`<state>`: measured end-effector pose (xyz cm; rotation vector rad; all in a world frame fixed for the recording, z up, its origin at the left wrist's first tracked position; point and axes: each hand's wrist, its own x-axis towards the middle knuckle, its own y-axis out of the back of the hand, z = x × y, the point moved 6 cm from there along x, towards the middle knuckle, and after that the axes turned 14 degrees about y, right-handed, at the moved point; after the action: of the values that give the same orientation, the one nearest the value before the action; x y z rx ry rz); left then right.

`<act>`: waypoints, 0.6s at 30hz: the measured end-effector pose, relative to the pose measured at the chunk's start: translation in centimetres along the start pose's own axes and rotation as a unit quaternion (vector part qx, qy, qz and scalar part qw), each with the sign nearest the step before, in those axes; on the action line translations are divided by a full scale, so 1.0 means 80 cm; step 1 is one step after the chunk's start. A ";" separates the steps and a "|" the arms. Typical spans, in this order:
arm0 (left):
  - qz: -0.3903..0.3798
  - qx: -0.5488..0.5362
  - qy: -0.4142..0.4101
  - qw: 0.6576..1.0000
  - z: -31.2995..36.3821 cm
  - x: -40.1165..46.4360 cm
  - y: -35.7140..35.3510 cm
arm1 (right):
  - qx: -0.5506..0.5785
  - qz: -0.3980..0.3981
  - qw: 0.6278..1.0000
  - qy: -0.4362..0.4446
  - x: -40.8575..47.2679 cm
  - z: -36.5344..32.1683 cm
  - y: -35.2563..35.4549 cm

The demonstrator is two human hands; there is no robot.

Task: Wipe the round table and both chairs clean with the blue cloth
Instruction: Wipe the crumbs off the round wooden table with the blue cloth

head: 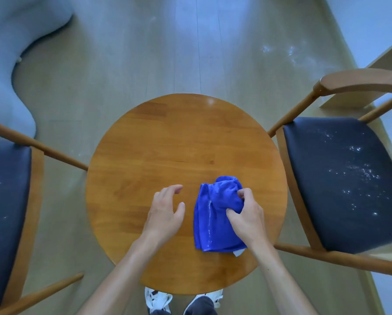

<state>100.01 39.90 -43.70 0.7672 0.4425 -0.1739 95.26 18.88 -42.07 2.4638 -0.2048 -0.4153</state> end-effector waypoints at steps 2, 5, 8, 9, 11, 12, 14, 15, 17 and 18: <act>-0.014 -0.009 -0.028 0.999 0.019 0.000 0.010 | 0.010 -0.009 0.999 0.040 -0.001 -0.026 0.005; -0.051 -0.039 -0.083 0.995 0.054 -0.006 0.032 | 0.005 -0.029 0.993 0.116 0.000 -0.070 0.016; -0.098 -0.035 -0.175 0.979 0.100 -0.017 0.060 | -0.004 -0.056 0.977 0.207 0.004 -0.125 0.027; -0.097 -0.020 -0.204 0.974 0.113 -0.017 0.070 | -0.006 -0.059 0.970 0.235 0.006 -0.143 0.030; -0.059 0.017 -0.255 0.965 0.136 -0.012 0.093 | -0.009 -0.063 0.958 0.279 0.012 -0.172 0.039; -0.034 0.034 -0.272 0.961 0.145 -0.008 0.106 | -0.011 -0.072 0.955 0.289 0.016 -0.180 0.043; -0.015 0.049 -0.279 0.959 0.155 0.002 0.128 | -0.038 -0.119 0.955 0.269 0.030 -0.182 0.047; -0.020 0.053 -0.275 0.960 0.157 0.005 0.134 | -0.076 -0.151 0.954 0.248 0.037 -0.175 0.046; -0.031 0.064 -0.263 0.962 0.154 0.010 0.142 | -0.181 -0.191 0.938 0.225 0.046 -0.162 0.042; -0.038 0.066 -0.246 0.966 0.149 0.013 0.145 | -0.216 -0.185 0.932 0.225 0.049 -0.159 0.041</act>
<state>108.37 39.80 -29.31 0.8052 -0.0136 -0.4573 103.14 22.40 -31.45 2.0786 0.4999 -0.0264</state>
